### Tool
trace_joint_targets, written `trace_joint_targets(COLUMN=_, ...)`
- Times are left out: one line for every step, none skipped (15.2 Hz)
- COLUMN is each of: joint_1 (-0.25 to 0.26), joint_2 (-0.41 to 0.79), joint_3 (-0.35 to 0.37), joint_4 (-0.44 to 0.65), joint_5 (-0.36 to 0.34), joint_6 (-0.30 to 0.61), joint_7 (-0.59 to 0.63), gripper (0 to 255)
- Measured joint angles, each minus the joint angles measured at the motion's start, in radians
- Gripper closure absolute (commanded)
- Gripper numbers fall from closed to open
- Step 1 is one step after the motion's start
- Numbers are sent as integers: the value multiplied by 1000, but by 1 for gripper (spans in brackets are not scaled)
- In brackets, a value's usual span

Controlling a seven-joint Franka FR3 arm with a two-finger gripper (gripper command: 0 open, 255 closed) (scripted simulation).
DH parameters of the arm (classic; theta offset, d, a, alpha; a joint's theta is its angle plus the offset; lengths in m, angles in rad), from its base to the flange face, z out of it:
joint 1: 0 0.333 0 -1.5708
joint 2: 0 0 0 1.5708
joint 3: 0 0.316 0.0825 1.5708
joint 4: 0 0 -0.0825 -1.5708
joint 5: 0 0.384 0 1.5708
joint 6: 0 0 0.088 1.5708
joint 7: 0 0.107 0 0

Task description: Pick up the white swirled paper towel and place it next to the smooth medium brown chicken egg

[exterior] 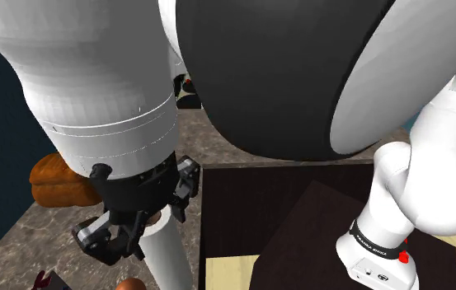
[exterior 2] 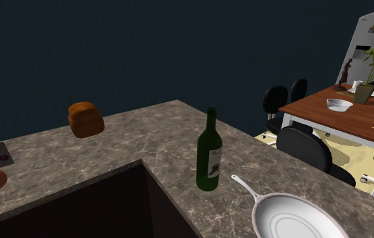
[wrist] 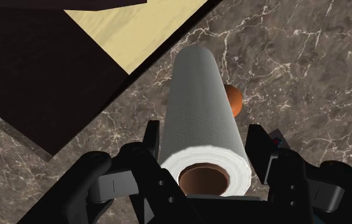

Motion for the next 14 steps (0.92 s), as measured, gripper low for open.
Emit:
trace_joint_targets(joint_1=16, joint_2=35, joint_3=13, joint_4=40, joint_5=-19, joint_6=-15, joint_7=29, gripper=255)
trace_joint_targets(joint_1=34, joint_2=71, joint_3=25, joint_4=78, joint_5=-39, joint_6=-28, joint_7=58, gripper=255)
trace_joint_targets(joint_1=55, joint_2=96, joint_3=37, joint_4=112, joint_5=-54, joint_6=-46, joint_7=88, gripper=255)
trace_joint_targets(joint_1=68, joint_2=120, joint_3=42, joint_4=132, joint_5=-68, joint_6=-50, joint_7=107, gripper=255)
trace_joint_targets(joint_1=76, joint_2=133, joint_3=45, joint_4=137, joint_5=-76, joint_6=-45, joint_7=120, gripper=255)
trace_joint_targets(joint_1=78, joint_2=138, joint_3=46, joint_4=132, joint_5=-79, joint_6=-37, joint_7=125, gripper=255)
trace_joint_targets(joint_1=76, joint_2=133, joint_3=46, joint_4=111, joint_5=-76, joint_6=-21, joint_7=127, gripper=255)
trace_joint_targets(joint_1=77, joint_2=134, joint_3=46, joint_4=99, joint_5=-77, joint_6=-8, joint_7=131, gripper=255)
trace_joint_targets(joint_1=77, joint_2=136, joint_3=46, joint_4=89, joint_5=-79, joint_6=3, joint_7=134, gripper=255)
trace_joint_targets(joint_1=77, joint_2=139, joint_3=45, joint_4=78, joint_5=-81, joint_6=16, joint_7=136, gripper=255)
trace_joint_targets(joint_1=76, joint_2=140, joint_3=44, joint_4=66, joint_5=-82, joint_6=30, joint_7=137, gripper=255)
trace_joint_targets(joint_1=75, joint_2=141, joint_3=44, joint_4=52, joint_5=-83, joint_6=43, joint_7=140, gripper=255)
trace_joint_targets(joint_1=72, joint_2=134, joint_3=43, joint_4=32, joint_5=-80, joint_6=58, joint_7=139, gripper=255)
trace_joint_targets(joint_1=71, joint_2=135, joint_3=43, joint_4=21, joint_5=-81, joint_6=71, joint_7=140, gripper=255)
